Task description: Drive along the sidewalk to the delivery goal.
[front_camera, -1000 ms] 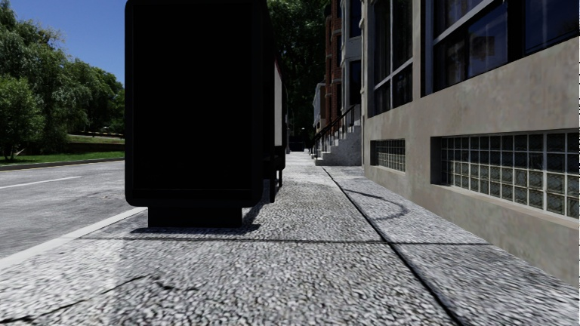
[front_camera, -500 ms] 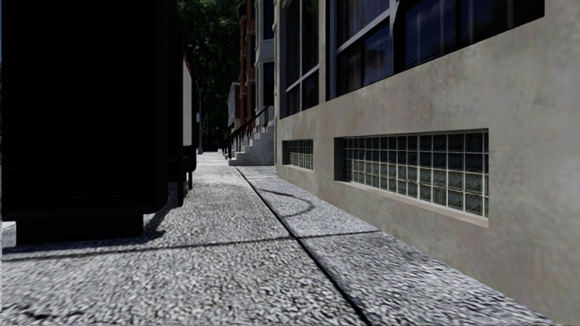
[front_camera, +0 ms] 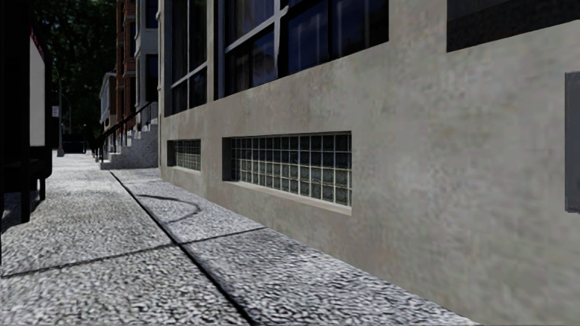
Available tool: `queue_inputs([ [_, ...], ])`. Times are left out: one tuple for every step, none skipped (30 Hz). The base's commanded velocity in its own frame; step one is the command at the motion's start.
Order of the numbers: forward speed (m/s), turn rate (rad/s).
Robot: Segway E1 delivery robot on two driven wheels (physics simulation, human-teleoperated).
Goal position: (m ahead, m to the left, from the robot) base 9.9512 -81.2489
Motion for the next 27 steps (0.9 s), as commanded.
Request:
queue_inputs([
  [0.00, -0.84],
  [0.00, -0.84],
  [0.00, -0.84],
  [0.00, -0.84],
  [0.00, -0.84],
  [0.00, -0.84],
  [0.00, -0.84],
  [0.00, -0.84],
  [0.00, -0.84],
  [0.00, -0.84],
  [0.00, -0.84],
  [0.00, -0.84],
  [0.00, -0.84],
  [0.00, -0.84],
  [0.00, -0.84],
  [0.00, -0.84],
  [0.00, -0.84],
  [0.00, -0.84],
  [0.00, -0.84],
  [0.00, -0.84],
  [0.00, -0.84],
  [0.00, -0.84],
  [0.00, -0.84],
  [0.00, -0.84],
  [0.00, -0.84],
  [0.00, -0.84],
  [0.00, -0.84],
])
